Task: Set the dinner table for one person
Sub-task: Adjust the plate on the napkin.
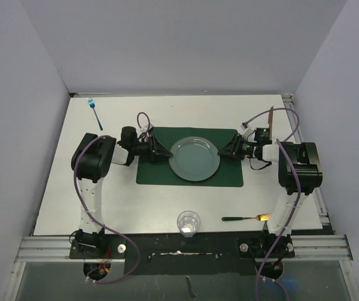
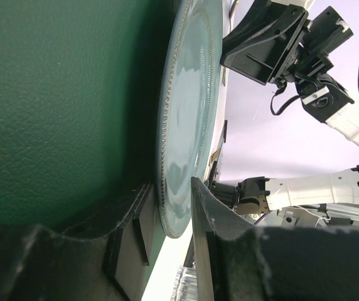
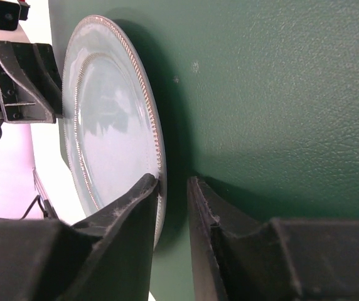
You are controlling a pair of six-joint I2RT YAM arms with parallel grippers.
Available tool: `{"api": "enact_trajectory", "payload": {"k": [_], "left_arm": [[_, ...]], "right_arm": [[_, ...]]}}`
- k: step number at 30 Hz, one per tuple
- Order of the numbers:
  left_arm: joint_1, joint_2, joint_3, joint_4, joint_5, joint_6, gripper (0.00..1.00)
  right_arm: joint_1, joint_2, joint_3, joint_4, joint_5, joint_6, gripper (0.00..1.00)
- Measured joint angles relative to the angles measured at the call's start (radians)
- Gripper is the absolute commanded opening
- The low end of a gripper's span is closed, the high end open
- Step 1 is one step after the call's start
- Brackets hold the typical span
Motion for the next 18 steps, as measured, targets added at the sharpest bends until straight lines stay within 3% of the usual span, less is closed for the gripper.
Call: {"api": "enact_trajectory", "payload": {"k": [4,8,11,18], "left_arm": [[0.000,0.010,0.005,0.000,0.001,0.000,0.17],[0.000,0.011,0.005,0.000,0.001,-0.002,0.00],[0.000,0.016,0.008,0.003,0.004,-0.003,0.02],[0.001,0.039,0.020,0.005,0.015,-0.004,0.16]], "right_arm": [[-0.003,-0.005,-0.011,0.009,-0.013,0.006,0.07],[-0.005,-0.012,-0.020,0.015,-0.022,0.009,0.04],[-0.005,-0.012,-0.020,0.015,-0.022,0.009,0.04],[-0.005,-0.012,-0.020,0.017,-0.027,0.012,0.14]]}}
